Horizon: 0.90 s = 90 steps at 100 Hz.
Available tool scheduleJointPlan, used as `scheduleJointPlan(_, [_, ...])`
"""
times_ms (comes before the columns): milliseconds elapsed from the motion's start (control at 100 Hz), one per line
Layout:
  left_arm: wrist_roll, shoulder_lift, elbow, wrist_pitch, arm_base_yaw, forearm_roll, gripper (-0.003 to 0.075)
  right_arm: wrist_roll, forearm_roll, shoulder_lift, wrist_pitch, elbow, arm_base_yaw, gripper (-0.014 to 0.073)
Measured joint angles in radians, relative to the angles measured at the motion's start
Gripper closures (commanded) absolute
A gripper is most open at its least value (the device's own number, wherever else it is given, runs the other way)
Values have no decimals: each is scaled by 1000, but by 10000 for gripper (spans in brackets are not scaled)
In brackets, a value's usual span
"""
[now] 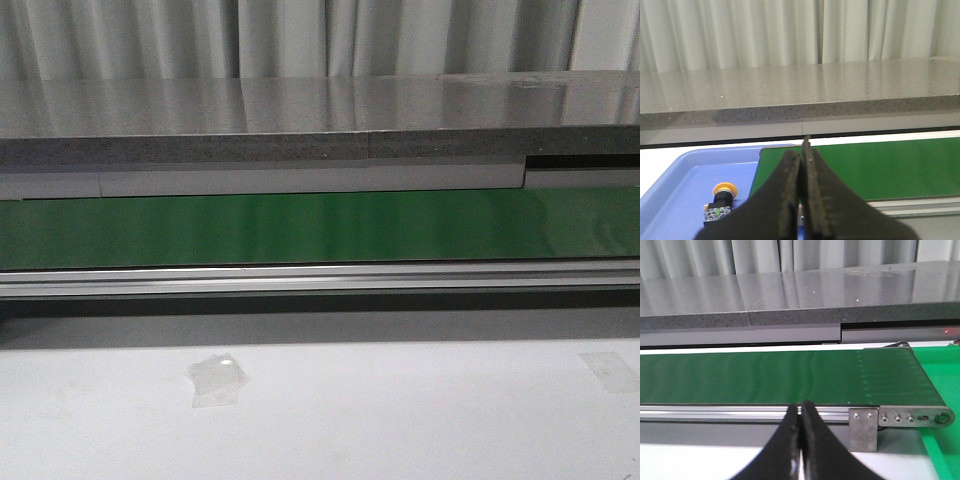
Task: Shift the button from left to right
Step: 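Move the open left gripper over the yellow push button in the blue tray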
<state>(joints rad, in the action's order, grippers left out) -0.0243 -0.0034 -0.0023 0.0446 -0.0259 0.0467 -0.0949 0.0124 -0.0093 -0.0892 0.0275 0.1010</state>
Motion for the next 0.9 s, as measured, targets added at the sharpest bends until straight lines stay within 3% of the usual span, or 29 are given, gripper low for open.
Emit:
scheduleJointPlan(710, [0,0,0,2,0,0,740,0,0,0,0,0,0,662])
scheduleJointPlan(900, [0,5,-90,144,0,0,740,0,0,0,0,0,0,662])
